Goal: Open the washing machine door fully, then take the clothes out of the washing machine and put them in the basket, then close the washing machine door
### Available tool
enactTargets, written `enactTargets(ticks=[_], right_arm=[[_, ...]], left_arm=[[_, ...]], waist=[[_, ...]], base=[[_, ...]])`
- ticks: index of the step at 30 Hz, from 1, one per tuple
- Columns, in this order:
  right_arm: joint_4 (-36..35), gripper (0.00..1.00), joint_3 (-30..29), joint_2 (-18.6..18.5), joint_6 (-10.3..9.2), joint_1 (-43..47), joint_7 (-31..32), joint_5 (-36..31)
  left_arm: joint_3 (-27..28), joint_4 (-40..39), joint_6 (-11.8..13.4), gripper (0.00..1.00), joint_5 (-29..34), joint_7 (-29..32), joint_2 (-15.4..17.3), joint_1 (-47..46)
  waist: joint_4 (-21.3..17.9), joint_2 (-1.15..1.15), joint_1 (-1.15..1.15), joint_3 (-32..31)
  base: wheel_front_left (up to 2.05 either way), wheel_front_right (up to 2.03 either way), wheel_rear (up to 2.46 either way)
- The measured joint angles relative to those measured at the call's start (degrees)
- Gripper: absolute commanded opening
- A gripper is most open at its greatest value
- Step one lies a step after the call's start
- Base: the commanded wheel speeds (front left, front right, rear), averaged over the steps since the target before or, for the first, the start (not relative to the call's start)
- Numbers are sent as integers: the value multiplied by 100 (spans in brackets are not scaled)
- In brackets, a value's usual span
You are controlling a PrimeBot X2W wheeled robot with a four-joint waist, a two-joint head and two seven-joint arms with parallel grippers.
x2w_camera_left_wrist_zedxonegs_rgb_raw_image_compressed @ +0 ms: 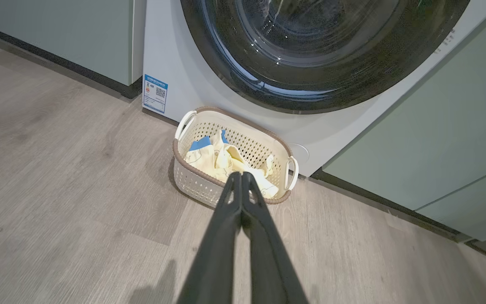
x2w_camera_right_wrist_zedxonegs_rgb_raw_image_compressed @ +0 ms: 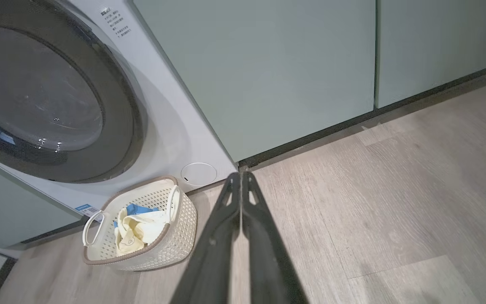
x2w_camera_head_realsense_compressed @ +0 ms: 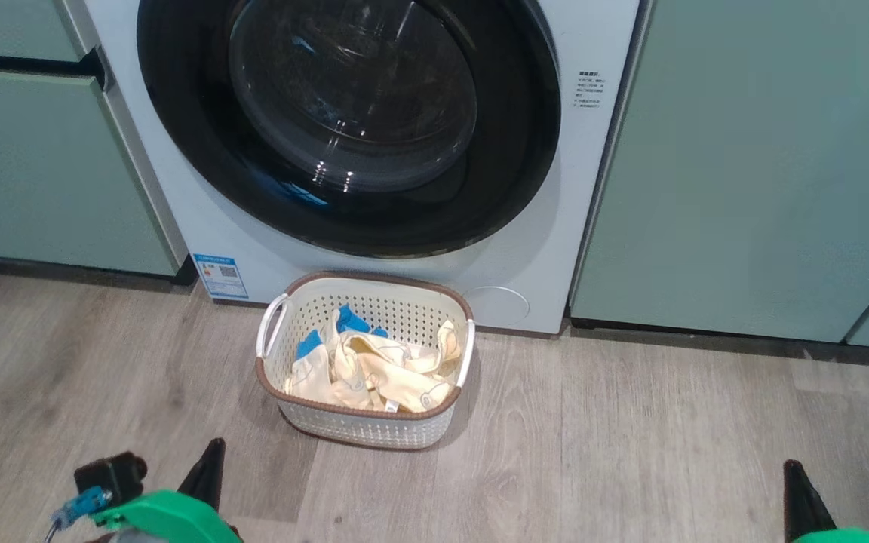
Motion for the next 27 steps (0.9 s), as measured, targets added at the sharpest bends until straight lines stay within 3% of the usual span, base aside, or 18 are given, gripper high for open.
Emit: enactTargets(ticks=[27], right_arm=[[-248,0,-137,0,-1,-47,425,1586]], left_arm=[[164,-353,1,0,-1393,436,-159,-2]], waist=[[61,0,0,87]], base=[[0,0,0]])
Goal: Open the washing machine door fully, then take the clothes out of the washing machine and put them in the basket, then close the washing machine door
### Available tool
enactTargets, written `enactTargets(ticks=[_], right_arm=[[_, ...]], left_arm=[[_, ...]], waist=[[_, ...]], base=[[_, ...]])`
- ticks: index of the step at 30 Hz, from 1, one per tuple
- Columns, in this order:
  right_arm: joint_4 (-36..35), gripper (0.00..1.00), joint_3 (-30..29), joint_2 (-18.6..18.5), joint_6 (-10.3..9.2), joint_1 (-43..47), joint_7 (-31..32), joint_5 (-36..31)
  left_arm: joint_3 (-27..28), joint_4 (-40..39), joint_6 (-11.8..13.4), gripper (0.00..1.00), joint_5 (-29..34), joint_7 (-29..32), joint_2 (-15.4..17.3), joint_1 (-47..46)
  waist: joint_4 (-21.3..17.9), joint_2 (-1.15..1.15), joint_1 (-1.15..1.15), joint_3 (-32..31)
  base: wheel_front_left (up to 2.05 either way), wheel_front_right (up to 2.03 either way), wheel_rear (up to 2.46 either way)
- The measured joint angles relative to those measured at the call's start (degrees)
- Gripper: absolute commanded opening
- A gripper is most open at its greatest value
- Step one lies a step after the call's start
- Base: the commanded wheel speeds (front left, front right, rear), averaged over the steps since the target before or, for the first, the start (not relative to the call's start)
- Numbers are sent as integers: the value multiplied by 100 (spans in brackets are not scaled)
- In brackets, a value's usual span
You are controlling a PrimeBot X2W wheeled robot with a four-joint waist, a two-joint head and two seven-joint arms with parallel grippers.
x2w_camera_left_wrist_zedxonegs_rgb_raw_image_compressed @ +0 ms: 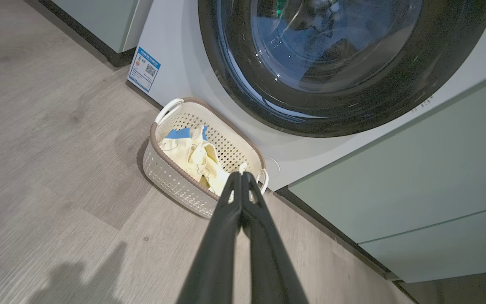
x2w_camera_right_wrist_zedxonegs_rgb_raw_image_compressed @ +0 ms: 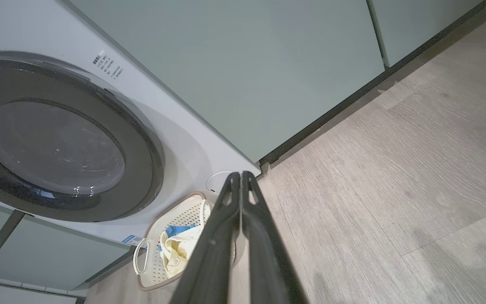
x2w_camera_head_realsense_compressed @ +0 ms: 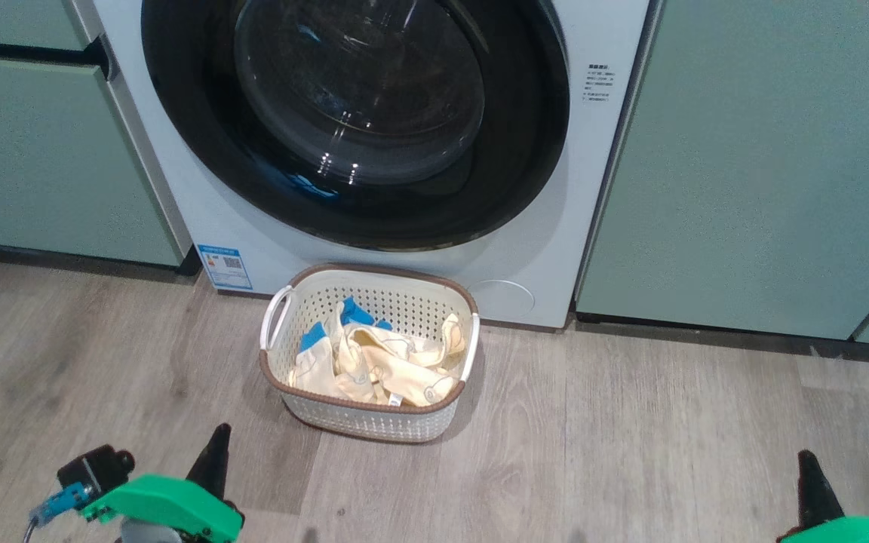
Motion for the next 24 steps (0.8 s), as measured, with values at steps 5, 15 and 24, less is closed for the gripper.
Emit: enactTargets(ticks=[5,15,24], right_arm=[[-53,0,-25,0,0,-87,68,310],[-142,0,-68,0,0,-96,246,923],[-234,0,-113,0,0,-111,413,1468]], left_arm=[[67,-52,0,0,-265,67,-35,-1],[122,-204,0,0,-797,247,-114,-9],[164,-308,0,0,-1283,379,-160,-64]], waist=[[12,0,0,16],[35,0,0,50],[56,0,0,79]], base=[[0,0,0],[0,0,0],[0,0,0]])
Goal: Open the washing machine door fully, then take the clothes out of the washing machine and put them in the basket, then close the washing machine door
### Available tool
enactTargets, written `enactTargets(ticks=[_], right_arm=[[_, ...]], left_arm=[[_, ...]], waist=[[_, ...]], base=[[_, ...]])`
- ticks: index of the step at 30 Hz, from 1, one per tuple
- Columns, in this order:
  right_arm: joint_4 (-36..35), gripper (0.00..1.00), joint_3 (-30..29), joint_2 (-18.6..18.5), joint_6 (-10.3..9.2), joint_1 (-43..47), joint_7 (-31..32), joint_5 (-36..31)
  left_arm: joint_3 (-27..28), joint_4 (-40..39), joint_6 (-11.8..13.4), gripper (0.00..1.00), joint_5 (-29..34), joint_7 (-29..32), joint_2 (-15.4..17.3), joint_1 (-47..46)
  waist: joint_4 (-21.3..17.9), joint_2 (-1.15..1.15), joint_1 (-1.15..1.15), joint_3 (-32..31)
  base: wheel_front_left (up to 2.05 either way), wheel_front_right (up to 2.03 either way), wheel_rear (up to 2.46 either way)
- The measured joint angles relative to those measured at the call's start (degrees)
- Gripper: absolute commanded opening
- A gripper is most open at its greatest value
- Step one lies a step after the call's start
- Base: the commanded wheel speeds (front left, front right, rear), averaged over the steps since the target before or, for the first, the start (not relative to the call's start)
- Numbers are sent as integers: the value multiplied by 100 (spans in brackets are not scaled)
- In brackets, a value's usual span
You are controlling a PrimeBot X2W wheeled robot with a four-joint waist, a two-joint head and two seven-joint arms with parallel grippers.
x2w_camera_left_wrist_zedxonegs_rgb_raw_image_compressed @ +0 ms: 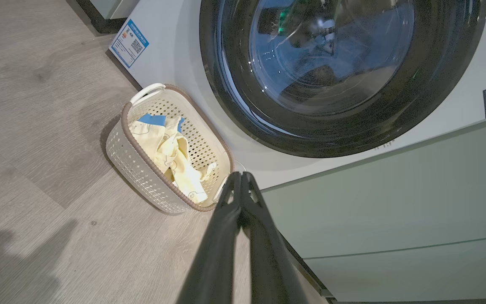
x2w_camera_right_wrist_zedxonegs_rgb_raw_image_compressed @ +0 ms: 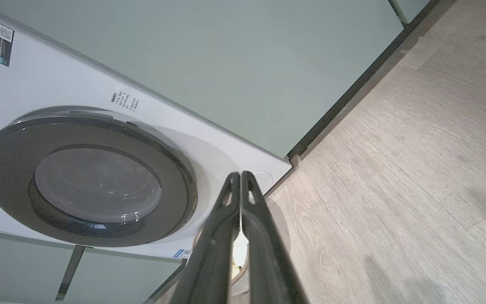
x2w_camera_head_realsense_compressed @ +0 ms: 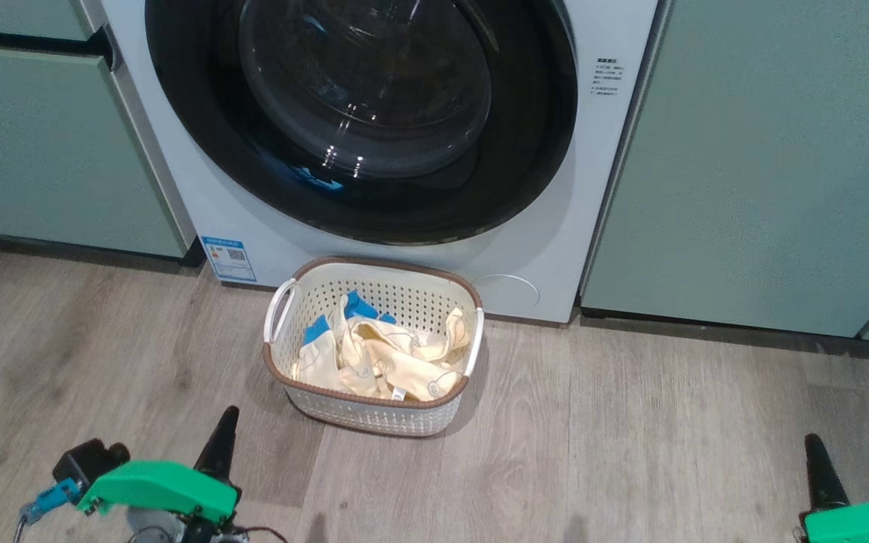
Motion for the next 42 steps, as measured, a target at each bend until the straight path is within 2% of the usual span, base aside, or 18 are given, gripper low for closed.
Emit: enactTargets(ticks=[42], right_arm=[[-379,0,-230,0,0,-215,676,2577]], left_arm=[[315,-573,0,0,-2234,689,-279,-32]], waist=[[98,0,-1,139]], base=[[0,0,0]])
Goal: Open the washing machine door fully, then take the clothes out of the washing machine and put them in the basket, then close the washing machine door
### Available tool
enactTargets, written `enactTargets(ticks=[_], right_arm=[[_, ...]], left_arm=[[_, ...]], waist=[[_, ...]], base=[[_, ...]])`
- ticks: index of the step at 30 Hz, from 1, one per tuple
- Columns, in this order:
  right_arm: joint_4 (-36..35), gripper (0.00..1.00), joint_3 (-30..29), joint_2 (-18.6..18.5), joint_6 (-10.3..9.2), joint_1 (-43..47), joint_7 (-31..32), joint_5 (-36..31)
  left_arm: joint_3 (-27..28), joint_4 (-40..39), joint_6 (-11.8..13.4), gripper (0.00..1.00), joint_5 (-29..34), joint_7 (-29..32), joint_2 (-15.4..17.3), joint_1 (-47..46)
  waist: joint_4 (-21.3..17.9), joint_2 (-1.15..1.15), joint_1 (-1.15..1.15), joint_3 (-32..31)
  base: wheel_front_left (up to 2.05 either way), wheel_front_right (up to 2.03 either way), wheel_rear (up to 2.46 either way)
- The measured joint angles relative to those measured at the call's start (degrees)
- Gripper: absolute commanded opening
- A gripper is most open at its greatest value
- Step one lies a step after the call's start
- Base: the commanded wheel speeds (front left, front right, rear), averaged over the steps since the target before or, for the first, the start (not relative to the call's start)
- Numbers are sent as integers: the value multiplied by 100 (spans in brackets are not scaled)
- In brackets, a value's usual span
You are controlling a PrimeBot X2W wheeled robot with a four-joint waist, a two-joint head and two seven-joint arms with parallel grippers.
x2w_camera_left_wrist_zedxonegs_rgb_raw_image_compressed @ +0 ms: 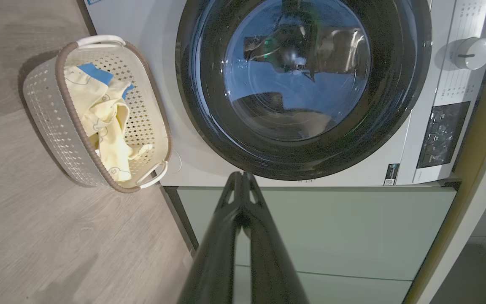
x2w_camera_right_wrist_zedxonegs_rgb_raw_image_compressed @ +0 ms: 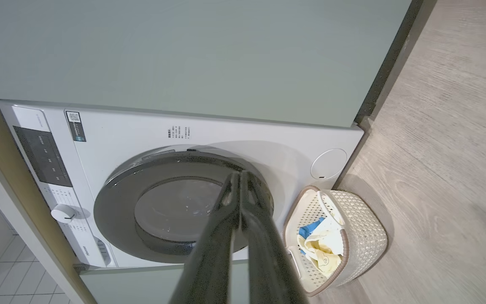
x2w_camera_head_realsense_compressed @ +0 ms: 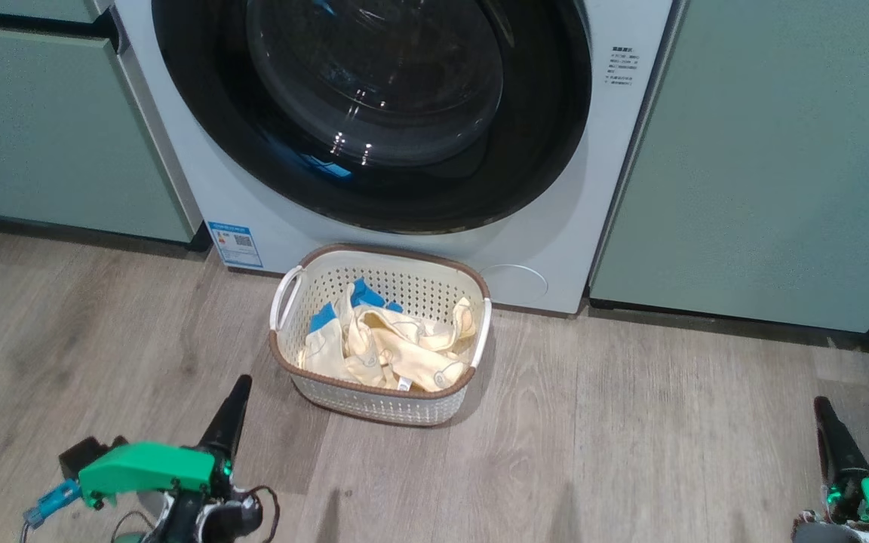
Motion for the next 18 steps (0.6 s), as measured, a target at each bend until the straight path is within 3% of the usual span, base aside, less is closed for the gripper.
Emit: enactTargets(ticks=[18], right_arm=[[-160,0,-65,-1,0,-125,244,933]], left_arm=[[85,-226,0,0,-824,250,-91,-13]], waist=[[35,0,0,49]], base=[[0,0,0]])
